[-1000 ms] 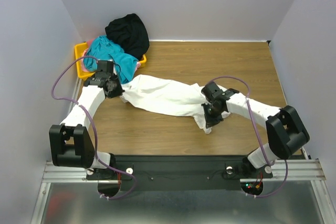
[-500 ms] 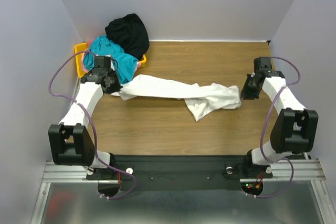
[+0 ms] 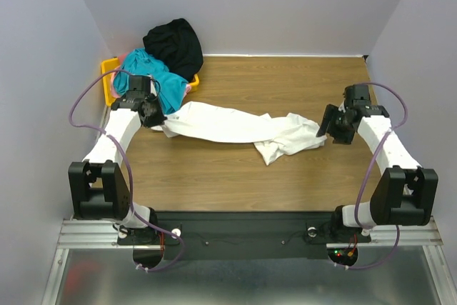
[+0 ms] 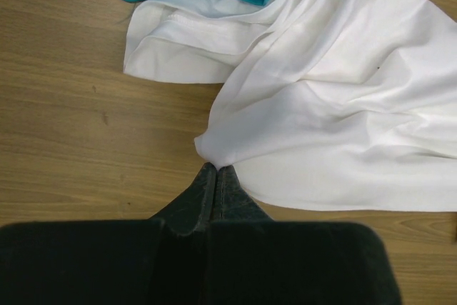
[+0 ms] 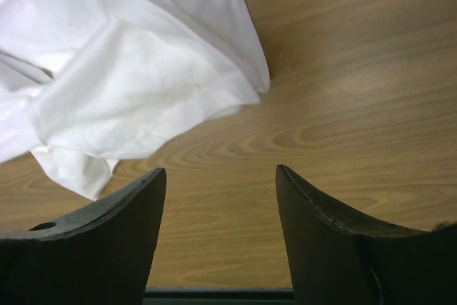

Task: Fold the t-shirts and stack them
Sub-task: Flatten the tshirt out

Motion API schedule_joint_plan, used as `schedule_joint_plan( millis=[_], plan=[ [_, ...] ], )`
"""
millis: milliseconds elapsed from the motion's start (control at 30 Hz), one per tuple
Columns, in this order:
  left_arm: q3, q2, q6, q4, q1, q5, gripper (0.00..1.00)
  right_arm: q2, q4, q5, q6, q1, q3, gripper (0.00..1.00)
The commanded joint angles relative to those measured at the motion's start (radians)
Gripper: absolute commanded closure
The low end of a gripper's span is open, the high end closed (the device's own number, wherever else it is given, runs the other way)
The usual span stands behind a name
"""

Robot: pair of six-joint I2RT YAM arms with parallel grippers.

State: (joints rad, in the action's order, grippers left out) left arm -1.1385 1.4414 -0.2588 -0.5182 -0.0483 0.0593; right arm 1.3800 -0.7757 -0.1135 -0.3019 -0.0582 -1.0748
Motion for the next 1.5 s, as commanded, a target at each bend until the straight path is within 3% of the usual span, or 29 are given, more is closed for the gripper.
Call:
schedule_joint_plan(
  millis=[0, 400, 600, 700, 900, 1033, 1200, 1467],
  plan=[
    [-0.035, 0.005, 0.024, 0.012, 0.005, 0.013, 1.0, -0.003, 0.021, 0.0, 0.018, 0.008, 0.049, 0.32],
    [-0.026, -0.003, 0.01, 0.007, 0.005, 0.036, 1.0, 0.183, 0.154, 0.048, 0.006, 0.008, -0.043, 0.33],
    [-0.014, -0.004, 0.009, 0.009, 0.005, 0.047, 1.0, 0.255, 0.187, 0.026, 0.017, 0.008, -0.085, 0.43],
    [-0.014, -0.007, 0.009, 0.007, 0.005, 0.045, 1.0, 0.263, 0.187, 0.006, 0.018, 0.006, -0.088, 0.5],
    [-0.013, -0.007, 0.01, 0.004, 0.005, 0.042, 1.0, 0.231, 0.181, 0.012, 0.017, 0.006, -0.045, 0.85],
    [-0.023, -0.009, 0.016, -0.002, 0.005, 0.042, 1.0, 0.186, 0.151, 0.044, 0.015, 0.008, -0.037, 1.0],
    [-0.052, -0.027, 0.018, -0.014, 0.005, 0.085, 1.0, 0.134, 0.093, 0.006, -0.002, 0.006, -0.074, 1.0],
    [-0.208, -0.085, 0.009, -0.037, 0.005, 0.123, 1.0, 0.12, -0.049, -0.069, -0.06, -0.054, -0.4, 0.99]
  ],
)
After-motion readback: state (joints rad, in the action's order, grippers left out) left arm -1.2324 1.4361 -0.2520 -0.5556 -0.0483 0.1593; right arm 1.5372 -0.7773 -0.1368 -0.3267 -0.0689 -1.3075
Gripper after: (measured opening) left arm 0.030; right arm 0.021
